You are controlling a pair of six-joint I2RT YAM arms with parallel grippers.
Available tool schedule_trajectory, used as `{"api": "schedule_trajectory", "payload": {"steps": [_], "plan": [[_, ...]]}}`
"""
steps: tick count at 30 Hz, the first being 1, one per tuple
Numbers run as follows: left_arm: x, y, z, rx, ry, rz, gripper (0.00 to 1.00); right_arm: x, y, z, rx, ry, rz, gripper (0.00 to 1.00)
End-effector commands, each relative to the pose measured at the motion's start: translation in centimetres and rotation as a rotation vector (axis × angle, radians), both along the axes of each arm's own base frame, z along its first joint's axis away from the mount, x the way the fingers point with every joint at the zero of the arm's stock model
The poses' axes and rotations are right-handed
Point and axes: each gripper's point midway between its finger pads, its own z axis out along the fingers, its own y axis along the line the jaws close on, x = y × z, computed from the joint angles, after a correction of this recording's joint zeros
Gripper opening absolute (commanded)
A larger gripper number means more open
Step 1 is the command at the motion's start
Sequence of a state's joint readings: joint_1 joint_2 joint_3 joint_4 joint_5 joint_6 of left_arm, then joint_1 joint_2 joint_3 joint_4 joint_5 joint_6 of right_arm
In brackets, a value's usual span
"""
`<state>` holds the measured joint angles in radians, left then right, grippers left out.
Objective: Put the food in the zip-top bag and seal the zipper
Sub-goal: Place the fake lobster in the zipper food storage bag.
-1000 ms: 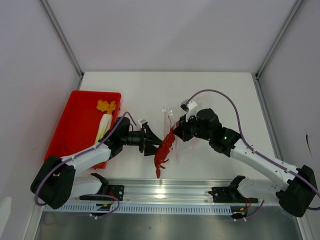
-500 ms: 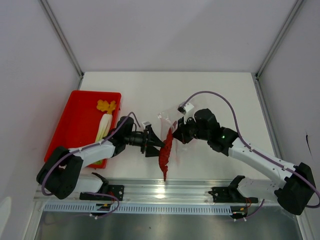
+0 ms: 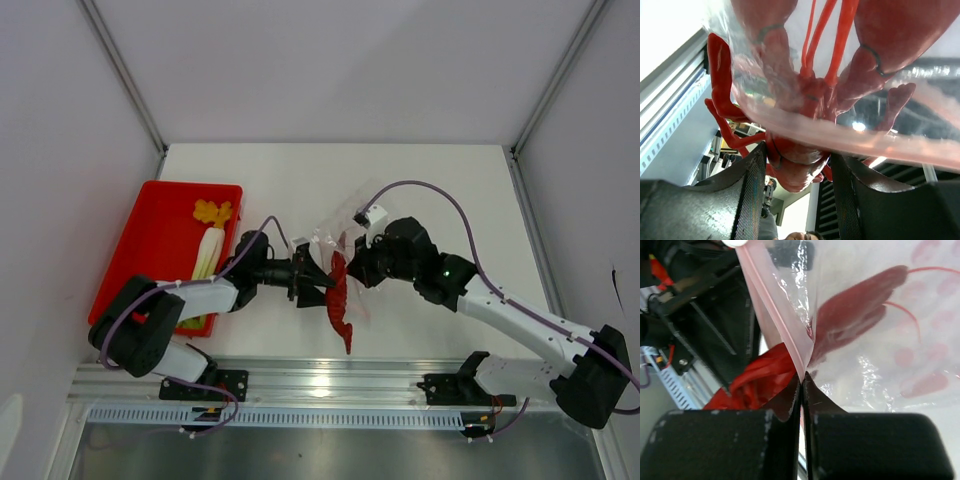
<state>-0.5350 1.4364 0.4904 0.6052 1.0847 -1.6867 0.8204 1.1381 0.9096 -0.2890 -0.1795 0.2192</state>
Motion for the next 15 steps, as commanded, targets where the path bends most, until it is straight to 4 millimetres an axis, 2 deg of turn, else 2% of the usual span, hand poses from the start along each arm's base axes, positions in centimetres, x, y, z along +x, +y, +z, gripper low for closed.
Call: {"api": "schedule_trajectory", "payload": {"steps": [1,5,10,15], "plan": [[-0.9,0.3,2.0,-0.093,-0.064,-0.035,0.01,1.6,-1.0,0.6,-0.079,-0.059,-0.074,0.00],[-1.5,0.7,1.7,-0.088,-0.059,-0.034,0.01,2.2,-1.2,0.0,-0.129,-0.086,-0.092,0.00],[-2.2,1.0,2.6,-0.130,-0.065,-0.027,0.01,3.2,-1.3,0.1,-0.136,-0.126,-0.133,0.00],[-2.4,1.1,2.5,-0.134,-0.062,-0.025,0.01,2.9,-0.7,-0.2,-0.132,-0.127,-0.108,0.00]]}}
